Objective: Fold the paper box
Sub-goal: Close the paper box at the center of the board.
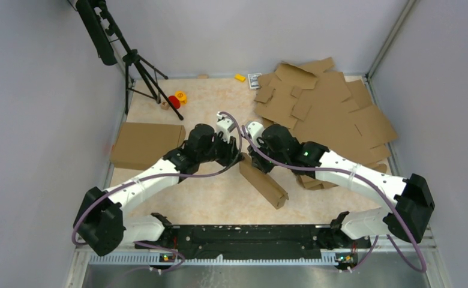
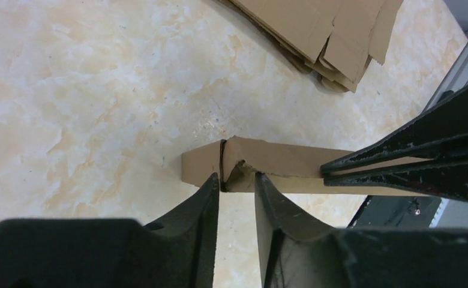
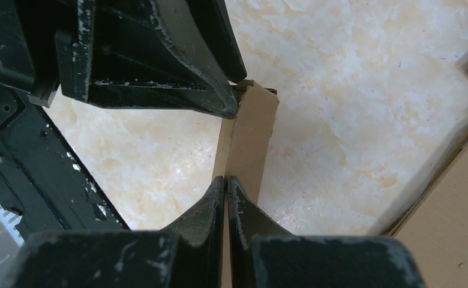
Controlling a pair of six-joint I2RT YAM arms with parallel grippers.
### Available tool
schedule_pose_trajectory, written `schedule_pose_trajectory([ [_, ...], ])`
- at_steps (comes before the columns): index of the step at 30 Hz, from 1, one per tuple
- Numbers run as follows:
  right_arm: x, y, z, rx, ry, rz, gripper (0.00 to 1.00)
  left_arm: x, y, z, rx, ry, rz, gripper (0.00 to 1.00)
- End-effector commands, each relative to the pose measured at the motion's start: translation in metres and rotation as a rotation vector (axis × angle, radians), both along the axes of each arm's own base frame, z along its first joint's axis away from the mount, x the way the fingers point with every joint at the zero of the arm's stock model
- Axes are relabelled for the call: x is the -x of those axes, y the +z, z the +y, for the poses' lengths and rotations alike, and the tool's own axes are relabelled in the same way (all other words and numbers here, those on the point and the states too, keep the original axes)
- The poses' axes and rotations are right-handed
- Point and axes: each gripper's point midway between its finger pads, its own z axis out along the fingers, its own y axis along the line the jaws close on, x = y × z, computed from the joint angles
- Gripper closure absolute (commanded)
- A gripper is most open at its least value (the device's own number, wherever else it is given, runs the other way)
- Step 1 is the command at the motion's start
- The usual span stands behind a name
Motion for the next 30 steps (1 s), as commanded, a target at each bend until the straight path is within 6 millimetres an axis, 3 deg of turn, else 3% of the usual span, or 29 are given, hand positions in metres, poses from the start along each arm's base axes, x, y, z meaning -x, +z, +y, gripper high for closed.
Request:
schedule_pose_trajectory([
  [1,0.009,-0.01,-0.002,0.026,0.03,0.018,0.99,0.006,0.005,0.007,0.007,0.02,-0.006,0.67],
  [7,0.008,-0.009,-0.002,0.023,0.028,0.014,1.0,0.003,0.011,0.013,0.009,0.059,-0.02,0.54],
  [15,0.009,-0.011,-0.002,0.028,0.032,0.02,1.0,-0.004,0.04,0.006,0.118,0.048,-0.032,0.48],
  [18,0.009,-0.012,-0.002,0.027,0.033,0.021,1.0,-0.012,0.04,0.004,0.108,0.069,-0.02,0.47],
  [21,0.009,-0.011,-0.002,0.028,0.035,0.021,1.0,-0.018,0.04,0.001,0.111,0.068,-0.009,0.53],
  [23,0.009,-0.011,-0.002,0.031,0.035,0.022,1.0,-0.018,0.04,-0.003,0.116,0.055,0.001,0.63],
  [30,0.009,-0.01,-0.003,0.032,0.032,0.019,1.0,-0.013,0.022,-0.007,0.092,0.013,0.049,0.82],
])
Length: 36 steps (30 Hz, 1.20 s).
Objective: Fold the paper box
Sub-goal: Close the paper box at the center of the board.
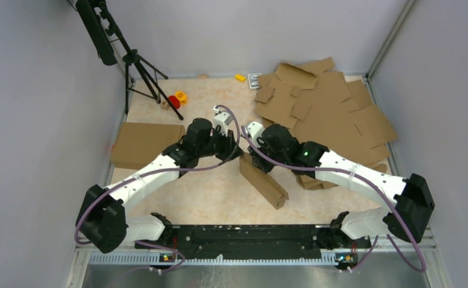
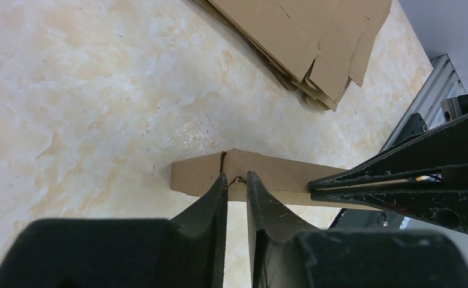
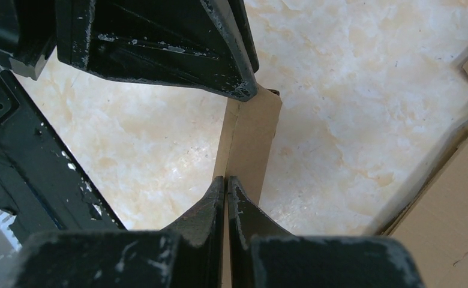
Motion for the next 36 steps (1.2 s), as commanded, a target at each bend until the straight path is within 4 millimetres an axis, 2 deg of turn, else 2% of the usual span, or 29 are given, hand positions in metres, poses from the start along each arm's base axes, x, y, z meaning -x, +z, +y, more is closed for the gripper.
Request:
schedule_pose_trajectory([
  [1,0.009,-0.01,-0.002,0.027,0.028,0.022,1.0,-0.003,0.008,-0.007,0.026,-0.035,-0.019,0.84],
  [5,0.009,-0.01,-0.003,0.03,0.027,0.019,0.97,-0.003,0.0,-0.003,0.002,-0.017,-0.013,0.88],
  [8,0.007,-0.009,-0.004,0.032,0.019,0.012,0.91,-0.003,-0.005,0.0,-0.017,-0.009,-0.006,0.9],
  [11,0.006,-0.005,-0.005,0.03,0.01,0.002,0.72,-0.003,-0.005,0.0,-0.017,-0.005,-0.006,0.87],
  [15,0.006,0.002,-0.008,0.03,0.001,-0.002,0.58,-0.005,-0.003,0.0,-0.015,-0.001,-0.012,0.84],
  [18,0.007,0.005,-0.014,0.051,-0.011,0.0,0.41,-0.006,-0.002,0.0,-0.015,0.0,-0.013,0.79],
  [22,0.014,-0.003,-0.026,0.09,-0.022,0.027,0.12,-0.006,-0.002,-0.001,-0.015,-0.001,-0.015,0.77],
  [26,0.024,-0.016,-0.032,0.121,-0.008,0.077,0.11,-0.006,-0.003,0.0,-0.019,0.001,-0.014,0.76],
  [32,0.035,-0.035,-0.037,0.145,0.021,0.118,0.25,-0.006,-0.004,0.0,-0.019,0.003,-0.008,0.71],
  [36,0.036,-0.041,-0.038,0.146,0.036,0.106,0.33,-0.006,-0.003,0.0,-0.01,0.013,-0.004,0.65],
])
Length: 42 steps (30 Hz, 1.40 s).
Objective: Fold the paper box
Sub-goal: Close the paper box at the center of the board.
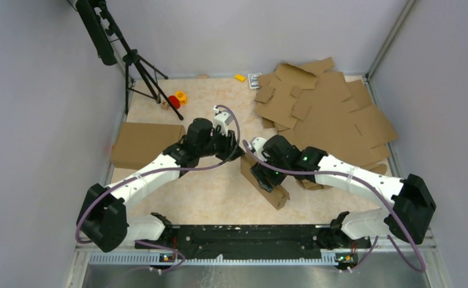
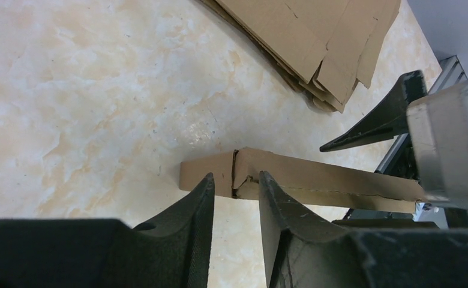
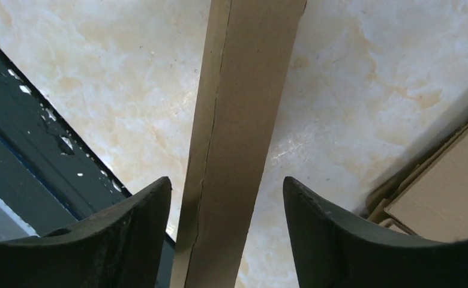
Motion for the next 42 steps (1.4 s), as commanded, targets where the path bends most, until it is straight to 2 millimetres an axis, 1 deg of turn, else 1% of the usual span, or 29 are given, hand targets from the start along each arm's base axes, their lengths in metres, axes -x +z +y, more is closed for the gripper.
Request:
schedule_pose_trajectory([
  [1,0.004,0.006,0.004,-0.041,0.04,-0.031,0.36,-0.003,0.002,0.0,0.004,0.013,-0.002,0.64],
  [5,0.004,0.007,0.005,-0.054,0.057,-0.046,0.51,-0.005,0.007,0.002,0.009,0.026,-0.02,0.59],
  [10,0.0,0.007,0.006,-0.064,0.093,-0.094,0.59,-0.007,0.008,0.004,0.005,0.022,-0.02,0.58],
  [18,0.0,0.001,0.009,-0.059,0.109,-0.088,0.6,-0.005,0.009,-0.001,0.007,-0.025,-0.018,0.59],
  [23,0.003,0.003,0.01,-0.064,0.135,-0.085,0.71,-0.006,0.012,0.0,-0.008,-0.041,-0.049,0.58],
  [24,0.003,0.003,0.01,-0.062,0.141,-0.081,0.73,-0.008,0.014,0.001,-0.013,-0.042,-0.057,0.58],
  [26,0.006,0.002,0.01,-0.061,0.155,-0.073,0.74,-0.011,0.02,0.003,-0.017,-0.047,-0.073,0.56],
  [29,0.007,0.002,0.011,-0.066,0.17,-0.072,0.78,-0.017,0.033,0.004,0.009,-0.068,-0.095,0.52],
  [31,0.007,0.001,0.013,-0.07,0.173,-0.073,0.8,-0.023,0.043,0.005,0.035,-0.08,-0.106,0.52],
  [32,0.007,0.001,0.013,-0.07,0.174,-0.071,0.84,-0.025,0.048,0.003,0.046,-0.098,-0.112,0.52],
  [34,0.007,0.0,0.014,-0.071,0.175,-0.07,0.85,-0.026,0.054,0.001,0.051,-0.131,-0.12,0.52],
  [37,0.006,-0.001,0.013,-0.062,0.176,-0.068,0.85,-0.019,0.051,-0.004,0.049,-0.205,-0.106,0.53],
  [40,0.005,-0.001,0.013,-0.056,0.172,-0.072,0.86,-0.011,0.047,-0.003,0.064,-0.208,-0.072,0.53],
  [42,0.004,0.001,0.012,-0.058,0.169,-0.077,0.86,-0.004,0.046,0.001,0.064,-0.204,-0.071,0.53],
])
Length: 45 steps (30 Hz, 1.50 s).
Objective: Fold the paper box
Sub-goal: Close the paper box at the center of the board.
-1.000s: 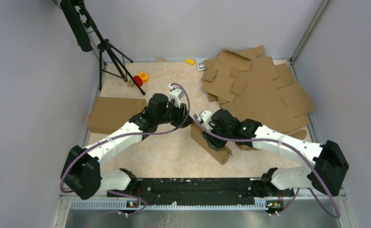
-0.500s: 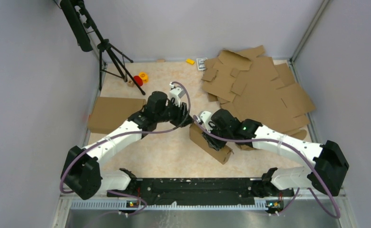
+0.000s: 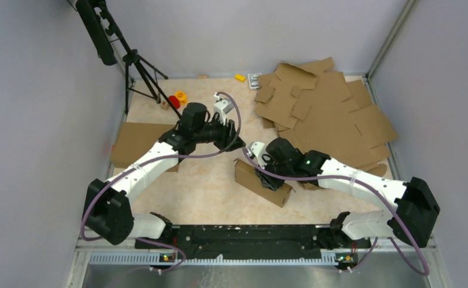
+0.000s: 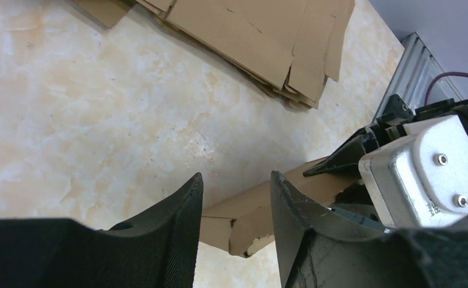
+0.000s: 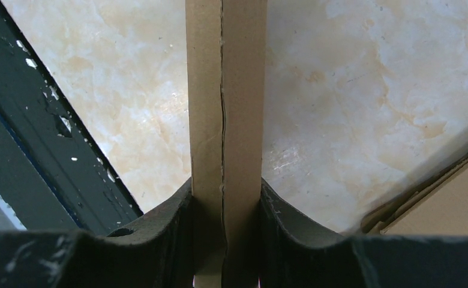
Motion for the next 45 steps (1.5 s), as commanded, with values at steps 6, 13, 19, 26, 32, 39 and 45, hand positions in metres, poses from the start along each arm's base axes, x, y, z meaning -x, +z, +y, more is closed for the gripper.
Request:
schedule_pose_trajectory([
  [6,-0.001,0.012,0.011,-0.041,0.048,-0.038,0.86,0.035,0.012,0.012,0.024,-0.114,-0.255,0.49],
  [13,-0.007,0.013,0.009,-0.03,0.007,-0.048,0.74,0.026,0.001,0.014,0.036,0.035,-0.091,0.5],
  [19,-0.009,0.023,0.014,-0.063,-0.011,-0.053,0.53,0.034,-0.015,0.022,0.033,0.047,-0.118,0.52],
  [26,-0.014,0.041,0.018,-0.084,-0.025,-0.072,0.41,0.037,-0.014,0.019,0.11,0.04,-0.193,0.41],
  [32,-0.01,0.039,0.014,-0.07,-0.01,-0.066,0.47,0.039,-0.008,0.008,0.133,-0.086,-0.318,0.32],
  [39,-0.006,0.037,0.011,-0.083,-0.013,-0.062,0.52,0.061,-0.017,-0.015,0.198,-0.34,-0.312,0.31],
  [45,-0.003,0.043,0.006,-0.106,-0.038,-0.068,0.38,0.064,-0.029,-0.021,0.179,-0.376,-0.275,0.35],
])
